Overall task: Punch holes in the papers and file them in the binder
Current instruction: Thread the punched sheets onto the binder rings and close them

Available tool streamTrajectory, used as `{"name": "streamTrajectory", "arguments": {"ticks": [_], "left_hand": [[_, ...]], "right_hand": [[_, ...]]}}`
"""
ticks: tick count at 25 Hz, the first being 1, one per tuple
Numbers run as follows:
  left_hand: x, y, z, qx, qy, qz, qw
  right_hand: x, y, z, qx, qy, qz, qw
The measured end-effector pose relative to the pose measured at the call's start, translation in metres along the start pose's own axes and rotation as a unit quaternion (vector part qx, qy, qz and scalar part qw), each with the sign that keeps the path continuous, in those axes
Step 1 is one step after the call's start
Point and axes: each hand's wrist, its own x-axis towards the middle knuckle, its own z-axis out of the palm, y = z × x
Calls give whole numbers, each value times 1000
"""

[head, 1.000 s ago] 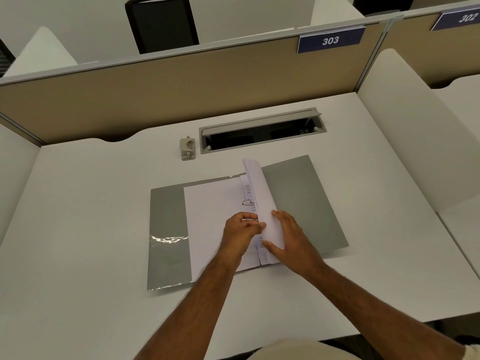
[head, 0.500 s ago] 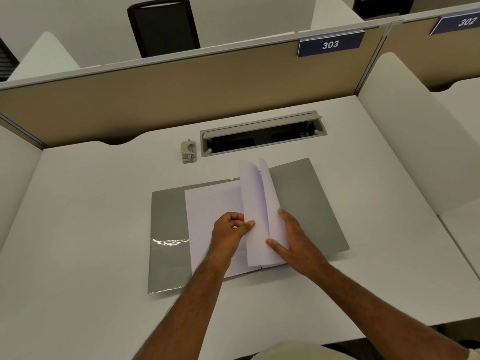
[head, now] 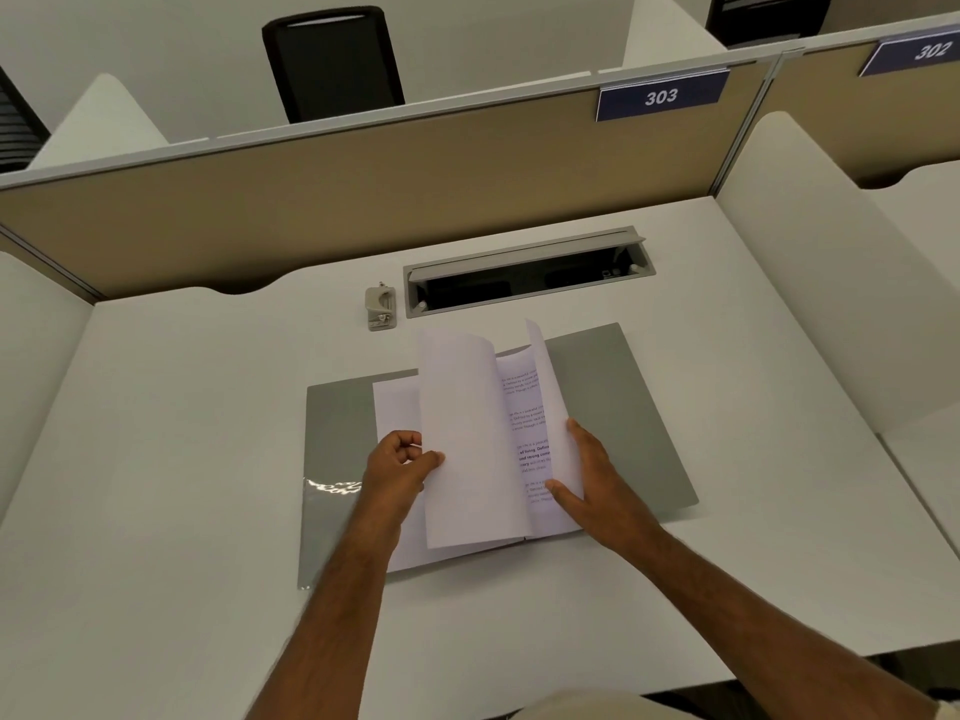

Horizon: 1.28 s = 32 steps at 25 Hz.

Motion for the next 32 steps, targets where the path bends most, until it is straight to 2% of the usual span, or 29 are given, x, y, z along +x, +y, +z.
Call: {"name": "streamTrajectory", "arguments": {"ticks": [18,20,23,25,27,32], "left_hand": [[6,-50,-34,39,94,-71,992],[3,-49,-31,98,129,-55,985],[-1,-46,-18,185,193,21,963],[-5,-36,-1,128,146,48,980],[-13,-20,20,52,59,30,996],[-27,11,78,43,-105,14,993]], "right_hand": [[-1,1,0,7,-6,3,1000],[-1,1,0,7,-7,3,1000],[0,2,1,9,-6,2,1000],[0,2,1,8,-2,0,1000],[0,2,2,4,1,-3,1000],[1,-2,2,-8,15,-15,1000]]}}
